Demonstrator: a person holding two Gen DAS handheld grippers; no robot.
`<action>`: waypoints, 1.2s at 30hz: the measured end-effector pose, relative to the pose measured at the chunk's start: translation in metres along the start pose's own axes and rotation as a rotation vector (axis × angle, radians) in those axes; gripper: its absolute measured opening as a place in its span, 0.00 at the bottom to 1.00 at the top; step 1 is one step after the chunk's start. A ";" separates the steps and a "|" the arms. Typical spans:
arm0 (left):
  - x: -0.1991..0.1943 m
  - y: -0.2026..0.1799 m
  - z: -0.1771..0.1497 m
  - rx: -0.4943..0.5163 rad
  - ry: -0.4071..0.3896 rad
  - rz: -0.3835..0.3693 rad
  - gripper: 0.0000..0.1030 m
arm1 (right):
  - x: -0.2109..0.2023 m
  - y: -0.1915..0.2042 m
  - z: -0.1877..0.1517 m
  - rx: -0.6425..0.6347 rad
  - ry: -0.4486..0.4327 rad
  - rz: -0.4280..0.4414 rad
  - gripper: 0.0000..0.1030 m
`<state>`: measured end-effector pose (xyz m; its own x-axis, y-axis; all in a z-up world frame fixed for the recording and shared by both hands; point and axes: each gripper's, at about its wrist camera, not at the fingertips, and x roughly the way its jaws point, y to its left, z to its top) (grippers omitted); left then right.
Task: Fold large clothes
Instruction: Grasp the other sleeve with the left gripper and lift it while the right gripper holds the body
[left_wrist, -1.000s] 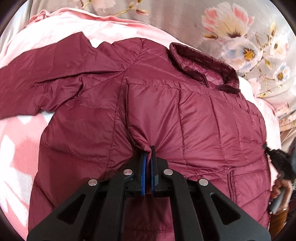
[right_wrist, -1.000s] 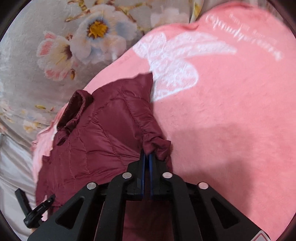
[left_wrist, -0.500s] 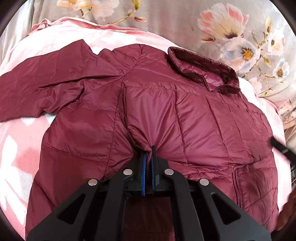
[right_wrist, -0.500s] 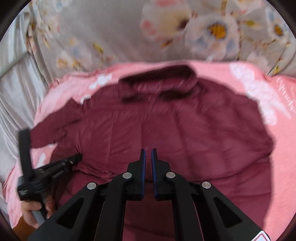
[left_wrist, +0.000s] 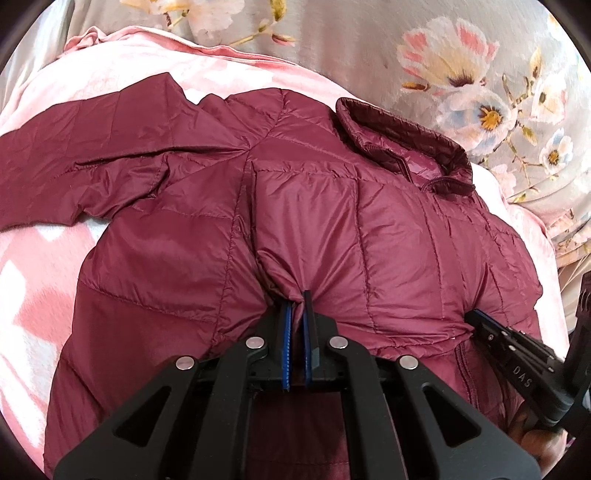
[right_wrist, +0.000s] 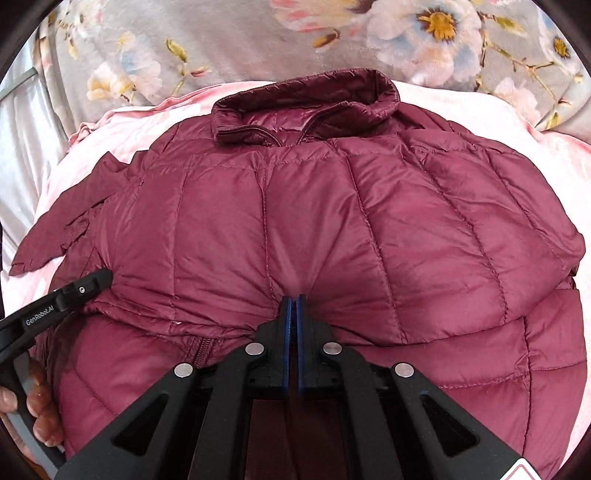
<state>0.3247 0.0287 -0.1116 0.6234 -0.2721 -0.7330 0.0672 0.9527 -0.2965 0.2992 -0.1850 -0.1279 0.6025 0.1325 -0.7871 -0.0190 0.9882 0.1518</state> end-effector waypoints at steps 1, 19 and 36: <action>-0.002 0.003 0.000 -0.016 0.001 -0.016 0.06 | 0.001 -0.001 0.002 0.006 0.000 0.006 0.00; -0.178 0.325 0.053 -0.656 -0.317 0.356 0.57 | 0.001 0.003 0.003 -0.011 -0.004 -0.025 0.00; -0.163 0.375 0.072 -0.732 -0.253 0.450 0.02 | 0.001 0.001 0.003 0.002 -0.005 -0.015 0.00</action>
<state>0.3044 0.4402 -0.0594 0.6294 0.2272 -0.7431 -0.6851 0.6135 -0.3927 0.3021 -0.1839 -0.1272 0.6069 0.1175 -0.7861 -0.0083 0.9899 0.1415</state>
